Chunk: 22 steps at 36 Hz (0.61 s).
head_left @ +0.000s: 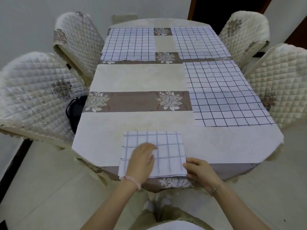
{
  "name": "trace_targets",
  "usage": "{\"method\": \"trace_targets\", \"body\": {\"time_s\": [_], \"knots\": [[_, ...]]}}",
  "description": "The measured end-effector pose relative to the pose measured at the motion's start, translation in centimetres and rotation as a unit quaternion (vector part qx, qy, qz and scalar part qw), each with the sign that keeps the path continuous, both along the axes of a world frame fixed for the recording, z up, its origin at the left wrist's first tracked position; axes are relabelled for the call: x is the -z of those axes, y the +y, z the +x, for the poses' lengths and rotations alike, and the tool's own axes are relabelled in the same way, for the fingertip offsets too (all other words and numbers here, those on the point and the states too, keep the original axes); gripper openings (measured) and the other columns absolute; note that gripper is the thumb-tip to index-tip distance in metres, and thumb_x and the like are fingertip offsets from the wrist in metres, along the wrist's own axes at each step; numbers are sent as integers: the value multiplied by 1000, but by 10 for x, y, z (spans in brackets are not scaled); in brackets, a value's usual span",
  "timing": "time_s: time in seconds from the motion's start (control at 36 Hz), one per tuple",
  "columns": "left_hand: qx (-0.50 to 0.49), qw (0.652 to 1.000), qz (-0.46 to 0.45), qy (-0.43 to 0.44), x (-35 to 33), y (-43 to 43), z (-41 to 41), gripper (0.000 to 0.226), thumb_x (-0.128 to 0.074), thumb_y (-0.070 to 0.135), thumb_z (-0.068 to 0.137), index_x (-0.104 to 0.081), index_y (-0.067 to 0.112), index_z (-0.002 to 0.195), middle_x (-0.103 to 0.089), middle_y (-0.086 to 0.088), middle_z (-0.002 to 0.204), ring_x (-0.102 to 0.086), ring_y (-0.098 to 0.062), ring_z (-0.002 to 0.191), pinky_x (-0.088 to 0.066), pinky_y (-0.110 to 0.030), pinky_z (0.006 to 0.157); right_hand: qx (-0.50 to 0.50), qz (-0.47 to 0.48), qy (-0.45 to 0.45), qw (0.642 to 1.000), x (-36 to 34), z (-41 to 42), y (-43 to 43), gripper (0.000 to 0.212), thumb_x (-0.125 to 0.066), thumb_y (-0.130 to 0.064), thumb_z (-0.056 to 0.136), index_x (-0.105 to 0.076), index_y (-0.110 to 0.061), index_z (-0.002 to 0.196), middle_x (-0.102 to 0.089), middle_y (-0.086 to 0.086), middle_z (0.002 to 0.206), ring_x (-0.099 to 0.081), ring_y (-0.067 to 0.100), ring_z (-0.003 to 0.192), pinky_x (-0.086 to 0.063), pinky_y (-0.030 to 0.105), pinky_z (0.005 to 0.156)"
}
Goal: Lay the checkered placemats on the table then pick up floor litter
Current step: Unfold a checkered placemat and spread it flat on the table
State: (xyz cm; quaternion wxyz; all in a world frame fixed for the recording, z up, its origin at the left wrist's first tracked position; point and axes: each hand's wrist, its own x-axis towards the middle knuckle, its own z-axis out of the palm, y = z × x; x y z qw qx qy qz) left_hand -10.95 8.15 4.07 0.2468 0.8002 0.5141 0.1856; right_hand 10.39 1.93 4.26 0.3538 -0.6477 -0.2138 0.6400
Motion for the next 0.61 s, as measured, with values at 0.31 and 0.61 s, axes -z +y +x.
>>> {"method": "trace_targets", "body": {"time_s": [0.31,0.61], "knots": [[58,992,-100,47,29,-37,30,49,-43,37,96,-38,21,141,-37,7,149,-28,-7,139,-11,-18,115,70,-6,86,994,3,-7,-11,23,-49,-16,97,-67,-11,111,-74,9,103,-72,22,92,-57,24,67],[35,989,-133,48,8,-38,58,46,-46,57,87,-51,28,121,-54,9,124,-47,-11,117,-31,-37,110,51,12,61,997,5,-17,-9,23,-56,-13,92,-66,6,103,-64,28,94,-63,26,88,-53,42,90]]}}
